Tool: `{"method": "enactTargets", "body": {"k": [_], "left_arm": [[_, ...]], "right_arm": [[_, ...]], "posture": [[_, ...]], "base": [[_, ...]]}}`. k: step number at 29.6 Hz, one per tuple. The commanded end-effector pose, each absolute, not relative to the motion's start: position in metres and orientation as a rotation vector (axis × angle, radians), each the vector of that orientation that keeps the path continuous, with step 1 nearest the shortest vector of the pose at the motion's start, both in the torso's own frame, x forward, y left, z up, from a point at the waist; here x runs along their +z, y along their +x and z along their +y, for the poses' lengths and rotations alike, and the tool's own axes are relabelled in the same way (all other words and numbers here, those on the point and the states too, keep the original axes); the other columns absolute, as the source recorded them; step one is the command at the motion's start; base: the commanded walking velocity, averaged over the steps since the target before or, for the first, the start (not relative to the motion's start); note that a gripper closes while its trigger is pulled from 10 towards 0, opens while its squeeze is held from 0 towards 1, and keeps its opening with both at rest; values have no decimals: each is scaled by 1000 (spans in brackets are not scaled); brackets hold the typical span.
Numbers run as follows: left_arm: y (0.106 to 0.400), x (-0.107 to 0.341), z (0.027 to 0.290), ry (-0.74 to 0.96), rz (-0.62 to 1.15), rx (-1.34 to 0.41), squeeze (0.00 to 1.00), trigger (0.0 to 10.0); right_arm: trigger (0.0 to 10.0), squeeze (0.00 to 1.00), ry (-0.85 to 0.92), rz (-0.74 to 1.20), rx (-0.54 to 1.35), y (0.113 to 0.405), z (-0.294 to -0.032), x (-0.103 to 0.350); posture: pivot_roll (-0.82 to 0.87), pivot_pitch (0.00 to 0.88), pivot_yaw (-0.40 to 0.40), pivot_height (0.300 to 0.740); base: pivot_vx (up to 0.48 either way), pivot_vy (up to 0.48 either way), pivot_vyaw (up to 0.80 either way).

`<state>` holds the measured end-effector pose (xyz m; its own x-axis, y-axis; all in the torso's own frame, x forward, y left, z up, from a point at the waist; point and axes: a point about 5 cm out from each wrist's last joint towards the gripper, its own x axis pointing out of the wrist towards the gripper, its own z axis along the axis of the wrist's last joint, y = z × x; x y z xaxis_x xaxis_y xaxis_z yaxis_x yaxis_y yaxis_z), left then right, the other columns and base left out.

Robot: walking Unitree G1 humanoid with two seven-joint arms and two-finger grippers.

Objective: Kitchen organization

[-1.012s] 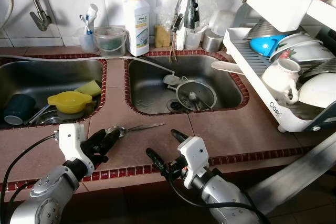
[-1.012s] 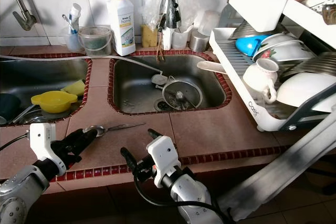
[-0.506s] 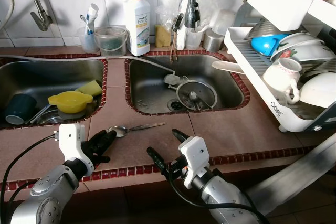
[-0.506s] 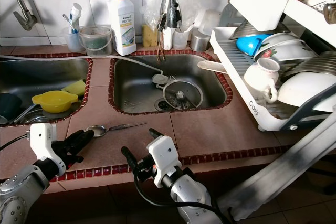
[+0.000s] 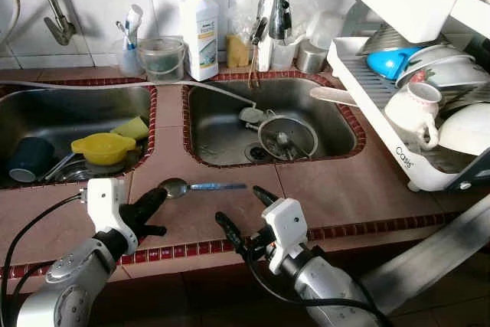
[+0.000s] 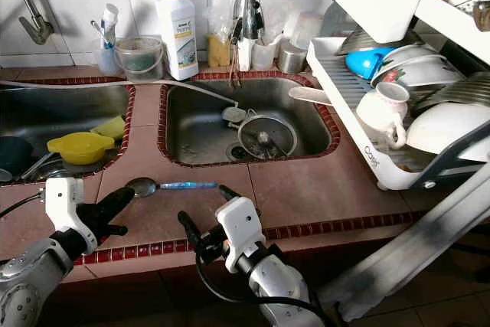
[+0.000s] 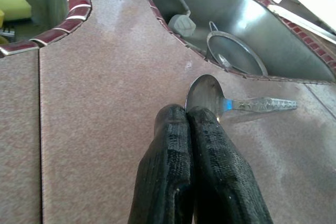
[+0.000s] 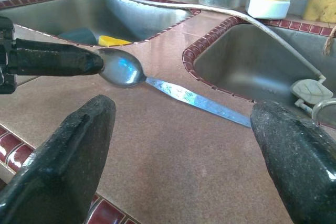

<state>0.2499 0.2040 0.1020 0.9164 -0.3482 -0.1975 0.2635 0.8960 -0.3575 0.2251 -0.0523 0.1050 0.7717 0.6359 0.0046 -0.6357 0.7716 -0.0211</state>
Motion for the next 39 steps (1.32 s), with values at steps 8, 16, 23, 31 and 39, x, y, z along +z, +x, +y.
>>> {"method": "enactTargets", "body": {"k": [8,16,23,31,39], "left_arm": [[255,106,202,-358,230,-296,0,0],[261,126,188,-390,105,-307,0,0],[268,130,190,-387,75,-304,0,0],[279,143,201,-350,11,-267,0,0],[296,156,211,-80,-63,-164,0,10000]], "right_arm": [[10000,0,-14,-13,678,225,-55,106],[10000,0,-6,-34,639,233,-59,109],[10000,0,-16,-43,640,237,-60,110],[10000,0,-12,-67,611,243,-64,113],[10000,0,11,-168,402,269,-92,132]], "posture": [[-90,78,-4,740],[-84,57,-14,740],[-81,42,-24,740],[-72,21,-38,740],[-73,5,-37,740]], "base": [[0,0,0],[0,0,0],[0,0,0],[0,0,0],[0,0,0]]}}
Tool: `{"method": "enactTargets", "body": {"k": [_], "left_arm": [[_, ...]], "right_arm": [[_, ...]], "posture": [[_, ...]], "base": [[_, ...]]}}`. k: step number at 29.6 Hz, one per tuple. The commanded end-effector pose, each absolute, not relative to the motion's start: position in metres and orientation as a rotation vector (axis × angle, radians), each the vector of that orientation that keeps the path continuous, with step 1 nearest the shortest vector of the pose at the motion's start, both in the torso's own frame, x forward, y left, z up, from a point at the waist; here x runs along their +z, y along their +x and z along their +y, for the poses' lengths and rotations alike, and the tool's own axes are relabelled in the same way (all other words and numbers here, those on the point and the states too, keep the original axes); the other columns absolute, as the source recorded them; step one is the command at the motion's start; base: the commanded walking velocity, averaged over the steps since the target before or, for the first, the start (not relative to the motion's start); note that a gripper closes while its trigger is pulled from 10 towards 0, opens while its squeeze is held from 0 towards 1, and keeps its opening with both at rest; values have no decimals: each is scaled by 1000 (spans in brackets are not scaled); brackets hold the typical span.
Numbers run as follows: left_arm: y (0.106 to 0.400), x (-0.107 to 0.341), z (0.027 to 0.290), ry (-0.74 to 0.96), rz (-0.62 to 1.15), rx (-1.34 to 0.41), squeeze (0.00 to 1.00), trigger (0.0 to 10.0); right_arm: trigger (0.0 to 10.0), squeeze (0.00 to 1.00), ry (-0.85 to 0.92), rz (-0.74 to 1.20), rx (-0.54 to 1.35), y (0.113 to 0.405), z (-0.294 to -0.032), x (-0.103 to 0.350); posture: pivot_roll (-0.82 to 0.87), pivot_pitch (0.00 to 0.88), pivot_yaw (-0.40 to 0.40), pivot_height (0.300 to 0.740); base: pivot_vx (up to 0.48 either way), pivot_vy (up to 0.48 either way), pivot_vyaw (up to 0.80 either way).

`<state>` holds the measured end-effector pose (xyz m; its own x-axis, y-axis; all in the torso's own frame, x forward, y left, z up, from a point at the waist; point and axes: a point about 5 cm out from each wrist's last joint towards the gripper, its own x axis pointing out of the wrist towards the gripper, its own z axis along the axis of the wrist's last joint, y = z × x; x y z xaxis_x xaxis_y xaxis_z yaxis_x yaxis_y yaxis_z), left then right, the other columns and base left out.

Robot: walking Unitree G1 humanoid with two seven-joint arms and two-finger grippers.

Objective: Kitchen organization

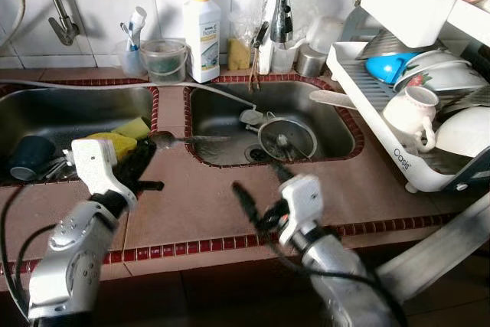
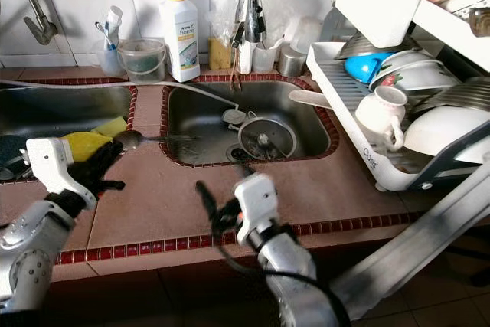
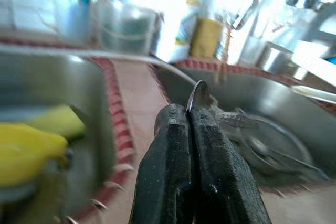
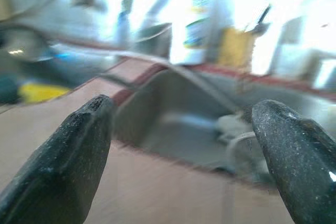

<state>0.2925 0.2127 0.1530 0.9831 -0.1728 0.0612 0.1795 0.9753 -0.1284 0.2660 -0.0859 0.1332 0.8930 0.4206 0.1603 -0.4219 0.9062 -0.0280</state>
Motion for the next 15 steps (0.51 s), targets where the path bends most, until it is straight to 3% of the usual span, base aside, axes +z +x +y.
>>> {"method": "enactTargets", "body": {"k": [1,7,15], "left_arm": [[296,156,211,-80,-63,-164,0,10000],[306,167,203,31,-157,-122,0,10000],[309,172,190,50,-240,-88,0,10000]], "right_arm": [[10000,0,11,-168,402,269,-92,132],[10000,0,9,-224,248,284,-117,143],[10000,0,-3,-245,195,288,-123,144]], "posture": [[-73,5,-37,740],[-80,0,-29,740],[-94,0,-31,740]], "base": [[0,0,0],[0,0,0],[0,0,0]]}}
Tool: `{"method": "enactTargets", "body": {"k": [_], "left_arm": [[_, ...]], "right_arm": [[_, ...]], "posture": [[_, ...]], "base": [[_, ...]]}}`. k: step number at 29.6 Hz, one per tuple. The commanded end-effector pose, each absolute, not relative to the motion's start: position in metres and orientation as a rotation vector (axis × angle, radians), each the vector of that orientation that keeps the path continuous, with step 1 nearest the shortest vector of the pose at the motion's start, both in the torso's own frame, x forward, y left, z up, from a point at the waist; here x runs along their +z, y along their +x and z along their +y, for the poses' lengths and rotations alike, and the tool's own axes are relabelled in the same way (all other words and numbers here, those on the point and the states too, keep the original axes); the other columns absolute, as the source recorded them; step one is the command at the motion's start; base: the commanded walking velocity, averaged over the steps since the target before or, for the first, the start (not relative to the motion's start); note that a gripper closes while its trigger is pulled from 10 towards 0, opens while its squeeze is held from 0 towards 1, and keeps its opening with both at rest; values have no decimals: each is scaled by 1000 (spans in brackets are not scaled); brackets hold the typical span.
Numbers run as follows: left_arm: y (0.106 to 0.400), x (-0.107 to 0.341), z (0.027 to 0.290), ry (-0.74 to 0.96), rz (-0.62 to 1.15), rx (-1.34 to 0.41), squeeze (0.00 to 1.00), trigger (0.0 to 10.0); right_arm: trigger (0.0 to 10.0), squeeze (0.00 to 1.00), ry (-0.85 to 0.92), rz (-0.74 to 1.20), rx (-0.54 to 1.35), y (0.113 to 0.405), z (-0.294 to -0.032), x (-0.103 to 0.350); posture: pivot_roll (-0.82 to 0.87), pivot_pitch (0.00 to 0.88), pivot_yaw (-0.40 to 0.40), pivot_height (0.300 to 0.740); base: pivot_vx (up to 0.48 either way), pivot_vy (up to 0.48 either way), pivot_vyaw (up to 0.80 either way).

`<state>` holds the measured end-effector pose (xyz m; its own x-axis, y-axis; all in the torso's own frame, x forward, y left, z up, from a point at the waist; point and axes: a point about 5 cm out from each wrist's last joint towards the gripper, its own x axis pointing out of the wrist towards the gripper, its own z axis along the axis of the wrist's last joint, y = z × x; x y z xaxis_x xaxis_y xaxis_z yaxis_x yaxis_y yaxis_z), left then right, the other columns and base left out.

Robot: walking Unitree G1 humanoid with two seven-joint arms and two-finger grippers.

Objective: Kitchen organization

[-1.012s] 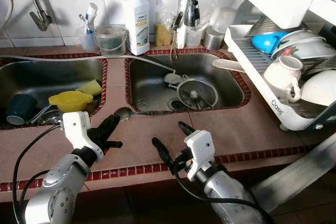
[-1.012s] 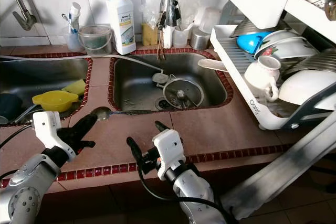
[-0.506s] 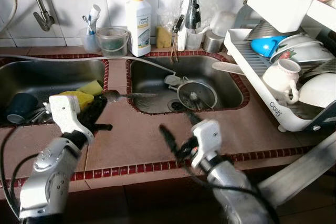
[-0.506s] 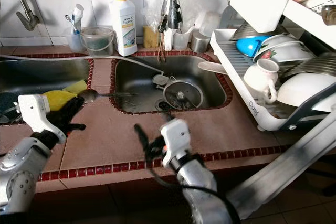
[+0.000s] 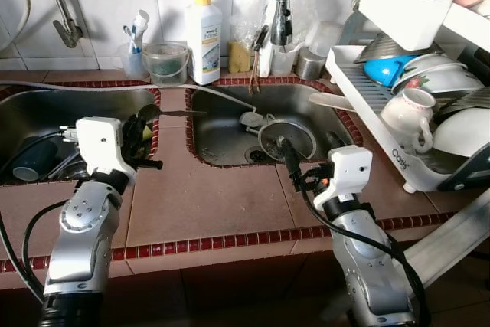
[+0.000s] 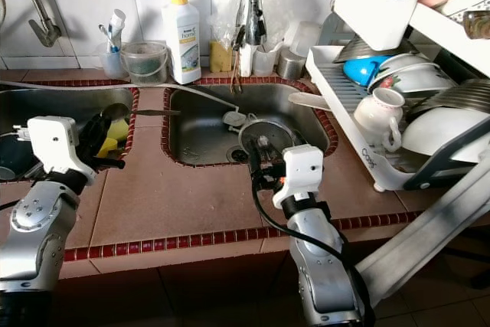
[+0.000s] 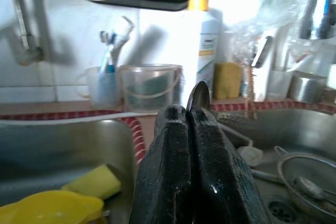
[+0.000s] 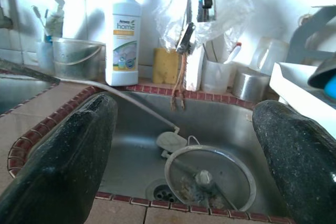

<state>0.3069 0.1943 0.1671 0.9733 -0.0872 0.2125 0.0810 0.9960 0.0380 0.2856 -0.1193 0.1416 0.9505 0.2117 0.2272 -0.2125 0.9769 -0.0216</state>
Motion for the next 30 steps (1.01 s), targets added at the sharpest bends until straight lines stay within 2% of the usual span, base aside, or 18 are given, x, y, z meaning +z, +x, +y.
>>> {"method": "enactTargets", "body": {"k": [1,7,25,30], "left_arm": [[310,171,189,48,-248,-85,0,10000],[303,166,179,125,-267,-132,0,10000],[307,161,181,163,-208,-166,0,10000],[307,161,181,162,-204,-169,0,10000]], "right_arm": [[10000,0,-4,-250,191,289,-123,144],[10000,0,-2,-261,163,294,-126,146],[10000,0,19,-254,167,292,-118,141],[10000,0,23,-250,170,290,-117,139]], "posture": [[-94,0,-31,740],[-94,0,-31,740],[-86,0,-12,740],[-87,0,-13,740]], "base": [[0,0,0],[0,0,0],[0,0,0],[309,0,0]]}}
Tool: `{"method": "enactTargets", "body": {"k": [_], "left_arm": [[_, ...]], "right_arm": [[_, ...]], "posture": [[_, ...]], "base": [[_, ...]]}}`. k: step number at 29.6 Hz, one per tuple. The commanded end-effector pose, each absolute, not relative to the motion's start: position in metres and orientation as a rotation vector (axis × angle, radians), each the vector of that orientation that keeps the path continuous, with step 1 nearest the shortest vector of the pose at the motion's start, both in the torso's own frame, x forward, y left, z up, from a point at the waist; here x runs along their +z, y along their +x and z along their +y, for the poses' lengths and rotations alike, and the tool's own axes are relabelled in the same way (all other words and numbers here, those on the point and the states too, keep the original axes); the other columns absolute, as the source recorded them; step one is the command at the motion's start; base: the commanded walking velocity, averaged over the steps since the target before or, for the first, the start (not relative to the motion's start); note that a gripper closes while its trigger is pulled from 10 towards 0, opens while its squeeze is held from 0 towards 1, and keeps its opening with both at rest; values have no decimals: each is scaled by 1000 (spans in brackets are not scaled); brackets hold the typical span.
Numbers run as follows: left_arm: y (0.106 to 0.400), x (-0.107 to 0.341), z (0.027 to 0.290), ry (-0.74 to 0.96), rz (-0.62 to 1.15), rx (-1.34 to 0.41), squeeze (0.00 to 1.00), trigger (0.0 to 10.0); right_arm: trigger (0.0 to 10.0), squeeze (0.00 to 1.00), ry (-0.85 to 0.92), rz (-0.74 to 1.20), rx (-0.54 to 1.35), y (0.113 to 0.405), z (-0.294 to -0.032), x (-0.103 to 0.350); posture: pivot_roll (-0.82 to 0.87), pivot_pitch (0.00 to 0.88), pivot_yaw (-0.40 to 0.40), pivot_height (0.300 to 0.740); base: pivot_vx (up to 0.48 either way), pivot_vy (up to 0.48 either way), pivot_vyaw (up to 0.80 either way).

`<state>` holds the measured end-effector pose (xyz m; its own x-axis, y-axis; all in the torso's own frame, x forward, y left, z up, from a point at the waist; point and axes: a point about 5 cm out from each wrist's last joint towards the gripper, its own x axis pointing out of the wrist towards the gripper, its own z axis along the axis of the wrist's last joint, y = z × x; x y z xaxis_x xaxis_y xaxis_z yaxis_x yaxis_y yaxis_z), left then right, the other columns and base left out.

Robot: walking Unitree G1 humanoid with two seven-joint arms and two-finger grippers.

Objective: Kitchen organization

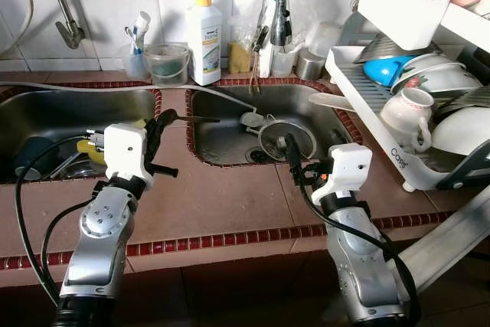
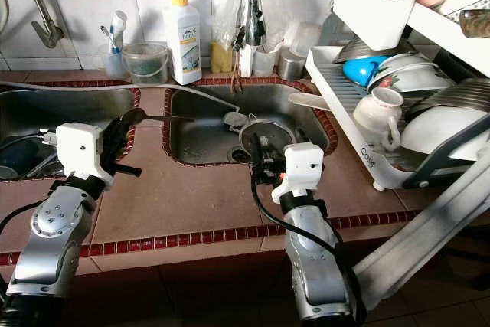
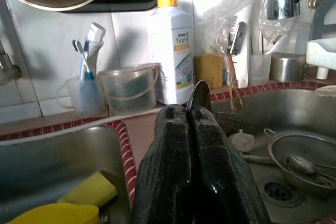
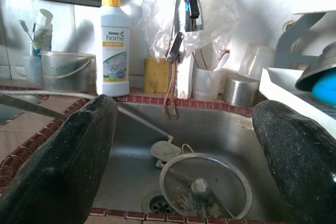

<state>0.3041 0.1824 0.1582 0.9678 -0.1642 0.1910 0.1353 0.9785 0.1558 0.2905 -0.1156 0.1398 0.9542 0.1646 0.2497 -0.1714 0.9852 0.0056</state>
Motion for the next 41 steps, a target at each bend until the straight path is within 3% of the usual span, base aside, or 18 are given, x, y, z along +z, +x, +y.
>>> {"method": "enactTargets", "body": {"k": [1,10,29,41], "left_arm": [[307,161,181,162,-203,-168,0,10000],[307,161,182,144,-200,-160,0,10000],[308,159,180,136,-181,-173,0,10000],[305,161,177,158,-201,-181,0,10000]], "right_arm": [[10000,0,23,-250,170,290,-117,139],[10000,0,24,-247,176,289,-116,138],[10000,0,29,-240,191,284,-112,136],[10000,0,30,-235,200,282,-111,135]], "posture": [[-87,0,-13,740],[-87,0,-13,740],[-94,0,-14,740],[-92,0,-15,740]], "base": [[330,0,0],[334,0,0],[48,294,0],[137,0,0]]}}
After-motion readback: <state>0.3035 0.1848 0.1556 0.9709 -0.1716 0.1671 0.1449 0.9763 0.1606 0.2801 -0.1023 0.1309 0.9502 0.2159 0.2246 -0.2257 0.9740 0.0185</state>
